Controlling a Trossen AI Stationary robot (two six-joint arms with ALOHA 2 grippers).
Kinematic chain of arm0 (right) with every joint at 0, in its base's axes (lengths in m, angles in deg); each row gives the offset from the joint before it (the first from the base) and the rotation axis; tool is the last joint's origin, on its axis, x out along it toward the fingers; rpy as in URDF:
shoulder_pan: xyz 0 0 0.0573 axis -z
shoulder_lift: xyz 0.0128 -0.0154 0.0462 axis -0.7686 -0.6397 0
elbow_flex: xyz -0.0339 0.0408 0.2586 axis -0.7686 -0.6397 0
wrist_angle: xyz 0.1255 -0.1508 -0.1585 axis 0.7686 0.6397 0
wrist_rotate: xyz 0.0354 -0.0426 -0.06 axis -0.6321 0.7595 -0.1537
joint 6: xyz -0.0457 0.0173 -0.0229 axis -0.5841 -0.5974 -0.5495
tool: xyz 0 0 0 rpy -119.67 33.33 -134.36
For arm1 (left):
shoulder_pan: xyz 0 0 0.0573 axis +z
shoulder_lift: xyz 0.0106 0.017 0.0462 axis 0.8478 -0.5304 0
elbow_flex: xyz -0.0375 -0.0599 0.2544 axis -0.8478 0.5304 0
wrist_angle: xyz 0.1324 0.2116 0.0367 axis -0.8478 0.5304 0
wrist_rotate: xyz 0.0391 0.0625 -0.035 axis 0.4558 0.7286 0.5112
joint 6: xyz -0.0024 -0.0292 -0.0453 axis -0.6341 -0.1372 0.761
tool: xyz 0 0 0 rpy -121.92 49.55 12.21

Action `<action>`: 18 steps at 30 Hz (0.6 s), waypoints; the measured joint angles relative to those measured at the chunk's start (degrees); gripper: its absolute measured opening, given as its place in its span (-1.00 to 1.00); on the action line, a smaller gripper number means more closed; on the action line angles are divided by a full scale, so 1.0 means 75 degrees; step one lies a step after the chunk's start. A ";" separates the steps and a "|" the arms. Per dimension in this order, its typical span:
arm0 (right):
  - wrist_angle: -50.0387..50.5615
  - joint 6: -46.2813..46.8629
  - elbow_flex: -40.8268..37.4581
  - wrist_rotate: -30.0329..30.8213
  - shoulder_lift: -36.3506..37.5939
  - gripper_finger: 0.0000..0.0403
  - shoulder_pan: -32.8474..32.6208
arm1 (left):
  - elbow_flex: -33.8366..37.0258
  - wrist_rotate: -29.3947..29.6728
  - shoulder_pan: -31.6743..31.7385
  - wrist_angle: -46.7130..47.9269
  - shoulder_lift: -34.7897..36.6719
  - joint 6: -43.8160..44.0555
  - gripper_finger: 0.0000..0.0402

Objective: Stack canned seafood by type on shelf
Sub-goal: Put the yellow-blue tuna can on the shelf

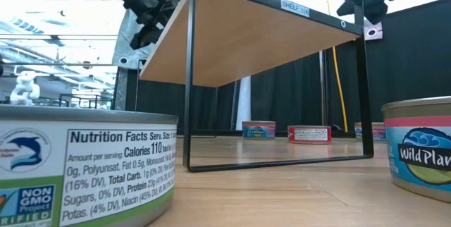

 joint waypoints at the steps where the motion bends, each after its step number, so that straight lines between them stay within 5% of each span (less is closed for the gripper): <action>1: -0.0015 -0.0011 0.0000 0.0001 -0.0003 -1.00 -0.0025 | -0.0009 -0.0001 -0.0002 -0.0040 -0.0048 0.0007 -0.33; 11: -0.0091 -0.0080 0.0000 0.0001 0.0000 -1.00 -0.0031 | 0.0021 0.0778 0.0007 0.0228 -0.0159 -0.0046 0.17; 18: -0.0107 -0.0196 0.0000 0.0001 0.0000 -1.00 -0.0031 | 0.0022 0.0829 0.0004 0.0223 -0.0106 -0.0232 0.25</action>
